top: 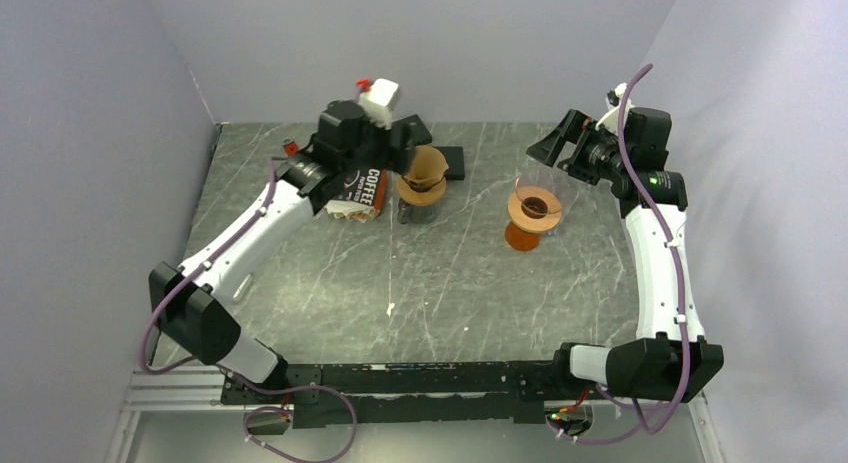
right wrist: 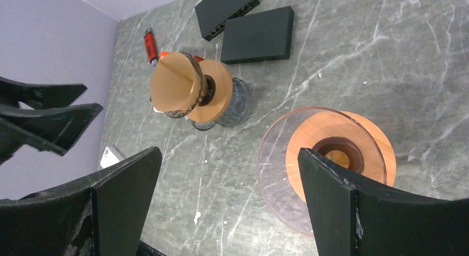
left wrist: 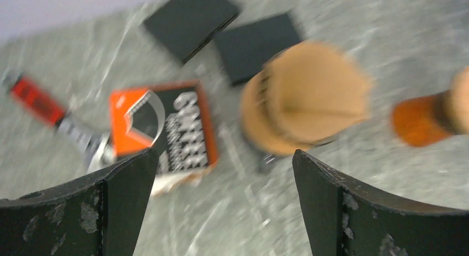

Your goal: Place the coffee filter in the dripper

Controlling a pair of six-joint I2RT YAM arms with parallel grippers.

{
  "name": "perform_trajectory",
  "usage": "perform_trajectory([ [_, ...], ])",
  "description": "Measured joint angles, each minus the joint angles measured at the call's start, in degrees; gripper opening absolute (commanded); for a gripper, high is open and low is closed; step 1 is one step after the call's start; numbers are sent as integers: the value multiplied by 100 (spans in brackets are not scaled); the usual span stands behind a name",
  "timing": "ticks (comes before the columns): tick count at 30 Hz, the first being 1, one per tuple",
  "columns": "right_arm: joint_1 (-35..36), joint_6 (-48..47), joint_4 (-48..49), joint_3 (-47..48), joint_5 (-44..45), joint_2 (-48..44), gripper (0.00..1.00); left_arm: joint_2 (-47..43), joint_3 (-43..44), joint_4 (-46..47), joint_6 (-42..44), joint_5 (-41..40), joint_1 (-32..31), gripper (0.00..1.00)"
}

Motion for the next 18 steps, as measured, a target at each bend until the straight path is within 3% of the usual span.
perform_trajectory([
  [9,35,68,107,13,-11,133,99,-638,-1707,-632,-1003,212,1641,98],
  [18,35,111,157,13,-72,153,99,-103,-2973,369,-2625,2212,2916,83],
])
